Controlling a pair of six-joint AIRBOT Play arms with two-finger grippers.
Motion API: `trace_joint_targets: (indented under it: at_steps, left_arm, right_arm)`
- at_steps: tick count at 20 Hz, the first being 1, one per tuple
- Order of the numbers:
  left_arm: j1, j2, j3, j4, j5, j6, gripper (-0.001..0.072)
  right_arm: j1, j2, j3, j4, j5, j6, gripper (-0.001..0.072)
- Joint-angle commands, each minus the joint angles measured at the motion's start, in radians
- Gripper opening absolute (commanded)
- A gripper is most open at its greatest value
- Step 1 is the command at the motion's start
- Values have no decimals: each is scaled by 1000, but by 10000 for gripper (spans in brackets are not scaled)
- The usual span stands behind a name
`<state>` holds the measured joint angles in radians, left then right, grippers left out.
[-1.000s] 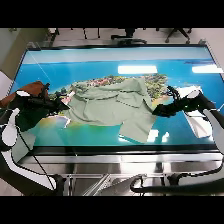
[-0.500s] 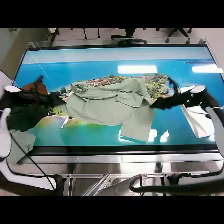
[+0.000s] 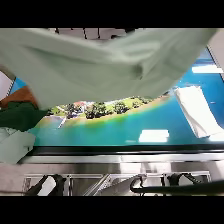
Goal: Fold the shirts.
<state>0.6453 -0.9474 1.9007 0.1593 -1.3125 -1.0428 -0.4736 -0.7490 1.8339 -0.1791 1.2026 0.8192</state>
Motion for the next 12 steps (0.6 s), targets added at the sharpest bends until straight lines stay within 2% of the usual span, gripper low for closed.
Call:
trace_joint_targets:
  at_steps: [1,4,7,9,12]
  left_arm:
    - [158,153,193,149,108,-59,16]
    - [86,141,156,164,80,-73,15]
    - [-12,70,-4,164,-24,-58,15]
    - [-125,-7,-135,174,-48,-18,15]
    - [-340,-168,-290,350,-10,33,16]
  right_arm:
    - [-115,108,147,-45,-151,-10,18]
    - [-151,116,151,-120,-129,-11,17]
    - [-193,44,81,-73,21,26,17]
    - [-187,-8,-61,29,91,-9,17]
    - [-77,-89,-338,19,79,-51,18]
